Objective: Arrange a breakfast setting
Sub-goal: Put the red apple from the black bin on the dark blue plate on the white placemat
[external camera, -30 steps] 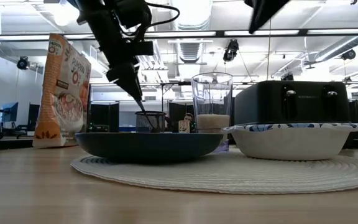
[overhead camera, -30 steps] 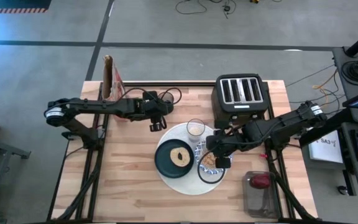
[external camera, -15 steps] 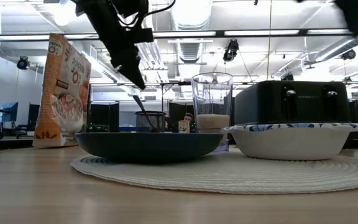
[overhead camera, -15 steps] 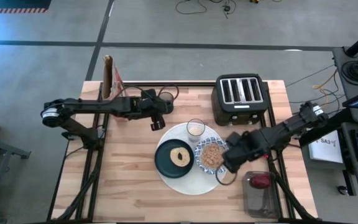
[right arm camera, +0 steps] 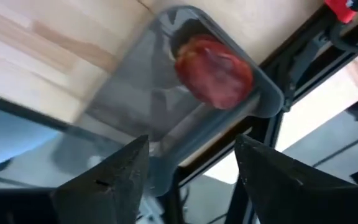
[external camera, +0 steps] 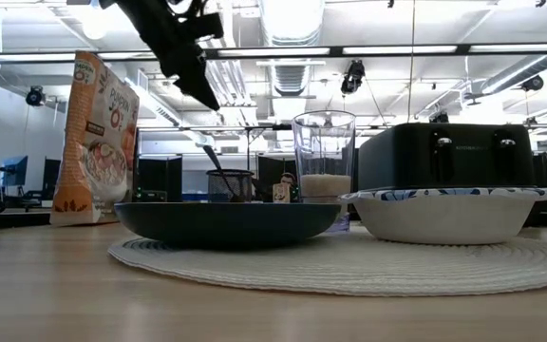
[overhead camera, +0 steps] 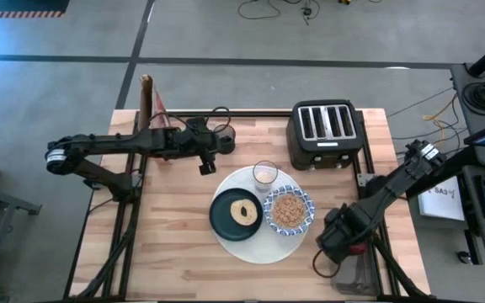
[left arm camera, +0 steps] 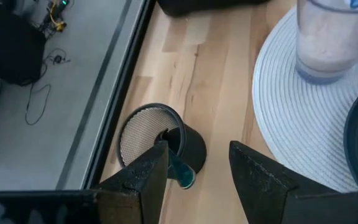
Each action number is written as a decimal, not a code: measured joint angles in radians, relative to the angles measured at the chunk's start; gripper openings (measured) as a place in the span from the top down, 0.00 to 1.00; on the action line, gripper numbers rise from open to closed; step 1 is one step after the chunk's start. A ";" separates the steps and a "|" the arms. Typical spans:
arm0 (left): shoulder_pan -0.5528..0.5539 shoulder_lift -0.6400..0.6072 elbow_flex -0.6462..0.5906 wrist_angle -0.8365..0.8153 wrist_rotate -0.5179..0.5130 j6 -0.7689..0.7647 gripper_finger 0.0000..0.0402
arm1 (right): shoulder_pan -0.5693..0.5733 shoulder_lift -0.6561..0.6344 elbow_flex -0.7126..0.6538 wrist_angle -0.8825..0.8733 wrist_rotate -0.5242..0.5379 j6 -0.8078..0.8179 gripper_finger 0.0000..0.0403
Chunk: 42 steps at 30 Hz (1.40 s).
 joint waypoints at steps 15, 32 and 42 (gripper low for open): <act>-0.002 -0.068 0.000 -0.001 -0.001 -0.097 0.61 | 0.034 0.000 -0.238 0.194 -0.042 -0.207 0.33; -0.002 -0.069 0.000 0.017 -0.005 -0.122 0.61 | 0.034 0.005 -0.385 0.261 -0.046 -0.357 0.34; -0.002 -0.069 0.000 0.019 -0.006 -0.121 0.61 | 0.033 0.001 -0.475 0.366 -0.049 -0.330 0.35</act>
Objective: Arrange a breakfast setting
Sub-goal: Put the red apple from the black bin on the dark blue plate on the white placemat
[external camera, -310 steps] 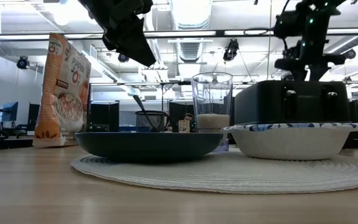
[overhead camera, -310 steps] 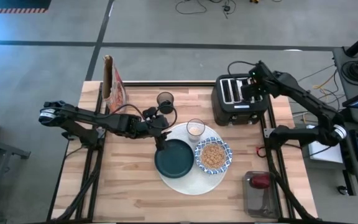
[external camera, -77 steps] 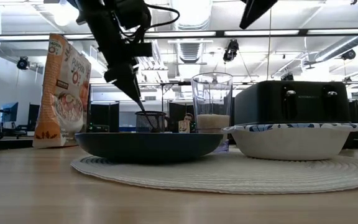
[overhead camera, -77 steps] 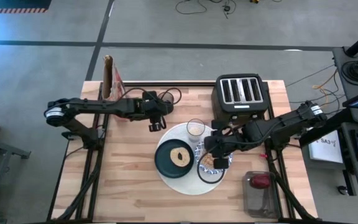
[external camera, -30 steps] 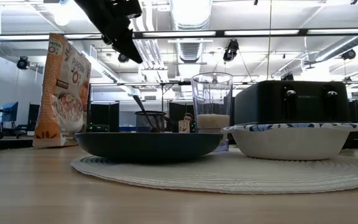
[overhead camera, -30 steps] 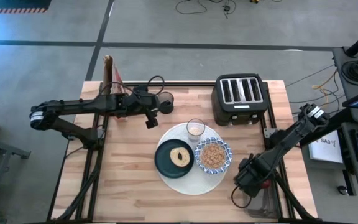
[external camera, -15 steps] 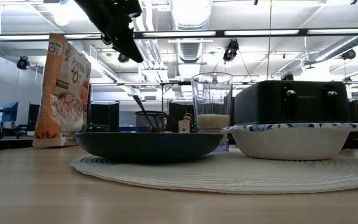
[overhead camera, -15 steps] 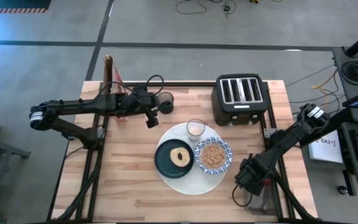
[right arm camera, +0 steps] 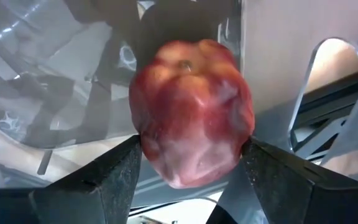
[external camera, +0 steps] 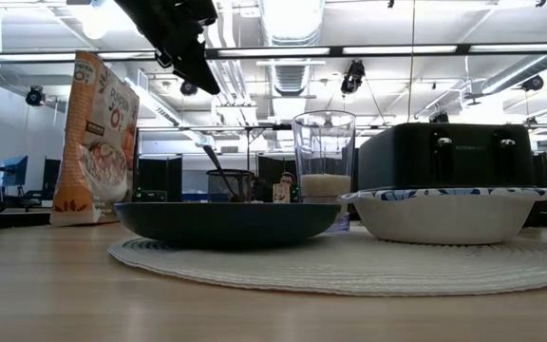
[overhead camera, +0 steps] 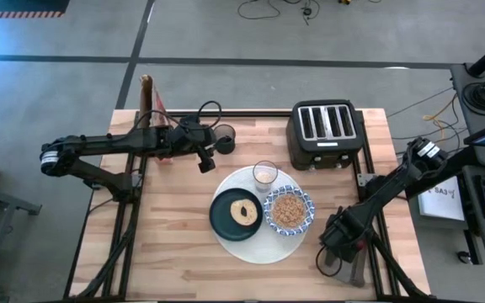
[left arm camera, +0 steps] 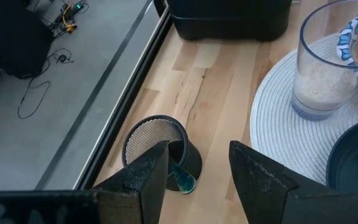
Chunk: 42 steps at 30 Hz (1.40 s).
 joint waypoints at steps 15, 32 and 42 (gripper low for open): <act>0.000 0.000 0.000 0.003 0.000 0.001 0.61 | 0.000 0.002 -0.006 0.018 0.068 -0.010 0.54; 0.000 0.000 0.000 0.003 0.003 0.005 0.61 | 0.000 -0.152 0.214 0.024 -0.033 -0.053 0.58; -0.027 0.022 -0.008 0.128 0.390 -0.088 0.61 | 0.000 -0.298 0.378 0.018 0.591 -0.123 0.58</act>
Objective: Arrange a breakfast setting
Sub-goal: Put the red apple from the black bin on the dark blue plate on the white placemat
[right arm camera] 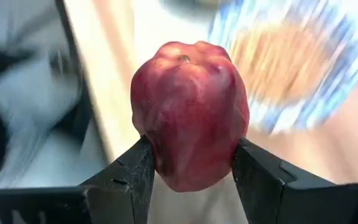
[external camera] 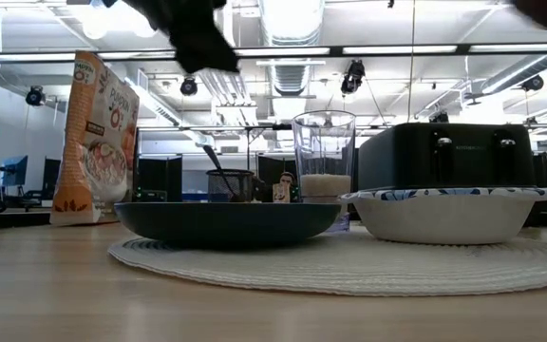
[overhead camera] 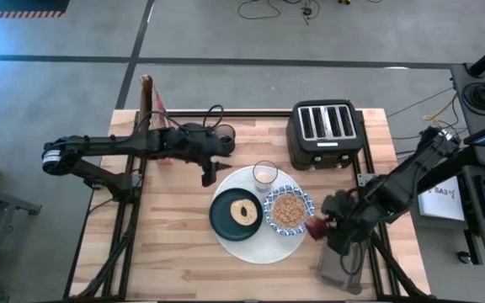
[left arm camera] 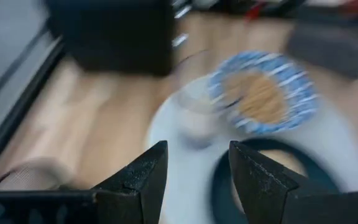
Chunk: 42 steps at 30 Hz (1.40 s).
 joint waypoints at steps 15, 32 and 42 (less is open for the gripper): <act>-0.227 0.024 -0.009 0.313 0.058 0.097 0.61 | -0.021 0.035 0.050 0.160 0.592 -0.531 0.54; -0.329 0.140 -0.009 0.457 -0.029 0.147 0.61 | -0.124 0.134 0.050 0.315 0.610 -0.773 0.55; -0.331 0.125 0.013 0.495 -0.076 0.345 0.61 | -0.129 0.138 0.050 0.322 0.610 -0.799 0.54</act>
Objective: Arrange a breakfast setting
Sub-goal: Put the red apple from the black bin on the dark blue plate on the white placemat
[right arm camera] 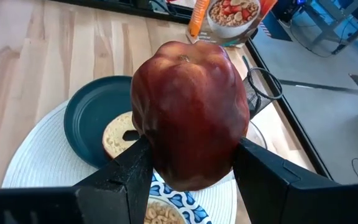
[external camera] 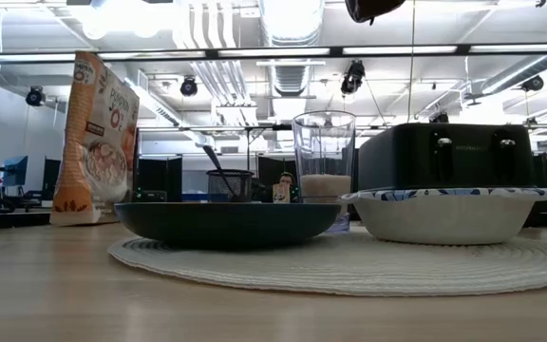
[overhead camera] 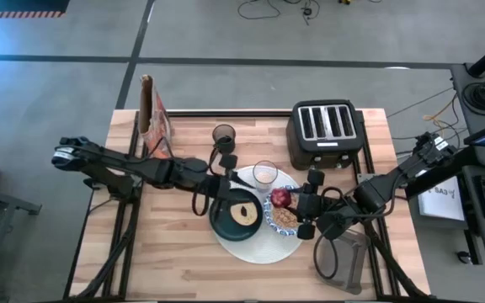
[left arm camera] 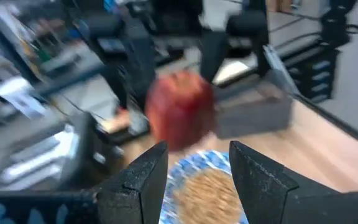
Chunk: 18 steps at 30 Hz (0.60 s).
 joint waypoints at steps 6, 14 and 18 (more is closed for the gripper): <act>0.001 0.002 0.044 -0.029 -0.133 0.019 0.61 | -0.004 0.000 0.000 0.000 0.000 0.014 0.54; 0.010 0.002 0.026 -0.012 -0.210 0.049 0.79 | -0.004 0.000 0.000 -0.005 0.000 0.036 0.54; 0.013 0.002 0.026 -0.011 -0.181 0.022 0.83 | -0.004 -0.005 0.000 -0.008 0.000 0.022 0.54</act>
